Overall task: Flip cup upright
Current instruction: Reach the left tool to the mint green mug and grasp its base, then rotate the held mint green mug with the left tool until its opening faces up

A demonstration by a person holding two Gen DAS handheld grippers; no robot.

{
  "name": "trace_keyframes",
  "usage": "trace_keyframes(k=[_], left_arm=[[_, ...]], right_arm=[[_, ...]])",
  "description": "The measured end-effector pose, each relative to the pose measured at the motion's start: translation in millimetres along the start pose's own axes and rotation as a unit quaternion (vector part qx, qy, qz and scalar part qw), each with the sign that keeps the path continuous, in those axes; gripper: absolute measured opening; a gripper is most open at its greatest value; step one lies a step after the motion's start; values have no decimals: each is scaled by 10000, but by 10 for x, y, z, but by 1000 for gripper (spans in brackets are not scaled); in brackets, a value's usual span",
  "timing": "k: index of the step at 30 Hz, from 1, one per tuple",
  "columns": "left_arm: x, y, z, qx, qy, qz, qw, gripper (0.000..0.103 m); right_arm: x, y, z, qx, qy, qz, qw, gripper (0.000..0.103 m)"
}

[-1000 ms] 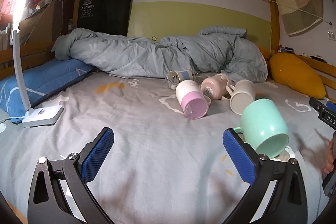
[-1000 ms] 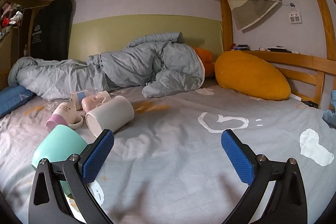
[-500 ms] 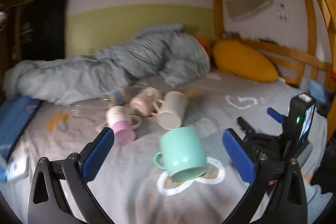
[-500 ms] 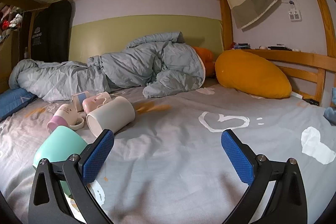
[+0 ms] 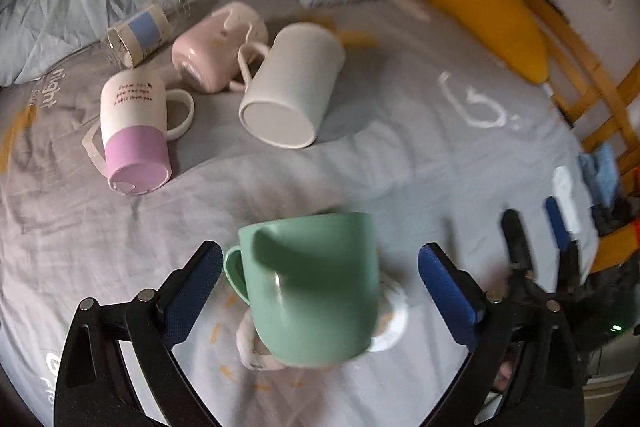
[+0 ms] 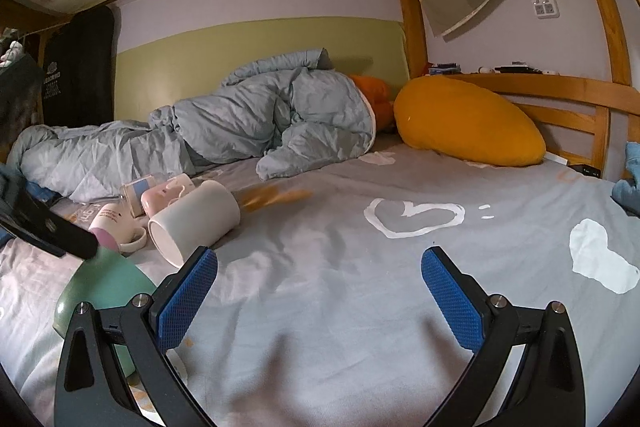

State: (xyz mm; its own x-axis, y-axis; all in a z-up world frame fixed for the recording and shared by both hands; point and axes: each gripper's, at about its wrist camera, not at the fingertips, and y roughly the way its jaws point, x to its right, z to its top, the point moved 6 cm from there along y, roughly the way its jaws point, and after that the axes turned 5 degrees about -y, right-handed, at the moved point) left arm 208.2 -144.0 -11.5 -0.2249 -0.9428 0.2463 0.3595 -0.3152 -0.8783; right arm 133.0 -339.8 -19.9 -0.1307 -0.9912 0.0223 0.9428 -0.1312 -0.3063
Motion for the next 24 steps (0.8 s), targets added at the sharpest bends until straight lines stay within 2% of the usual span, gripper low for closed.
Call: trace_keyframes(k=[7,10,13,16,19,24], left_arm=[[-62,374,92,-438,-349,-142,9983,97],[-148,515,91,-600,-685,-280,9955,97],[-233,619,77,-765,-879,-298,9927,96],[-227,617,77,-749,-863,-358,9928,92],[-168,550,58,-726,-602,-336,9950,91],[-98,158,36,-140,-233,55,9996,91]], right_arm=[[32,41,-4,-69,51,-36,10000,103],[108,2,-2,12,200,-222,9996,103],[133,17,-8,-22,266,-190,9995,103],[139,34,-12,-64,276,-181,9994,103],[140,47,-7,-59,273,-175,9995,103],[140,49,-9,-63,290,-192,9994,103]])
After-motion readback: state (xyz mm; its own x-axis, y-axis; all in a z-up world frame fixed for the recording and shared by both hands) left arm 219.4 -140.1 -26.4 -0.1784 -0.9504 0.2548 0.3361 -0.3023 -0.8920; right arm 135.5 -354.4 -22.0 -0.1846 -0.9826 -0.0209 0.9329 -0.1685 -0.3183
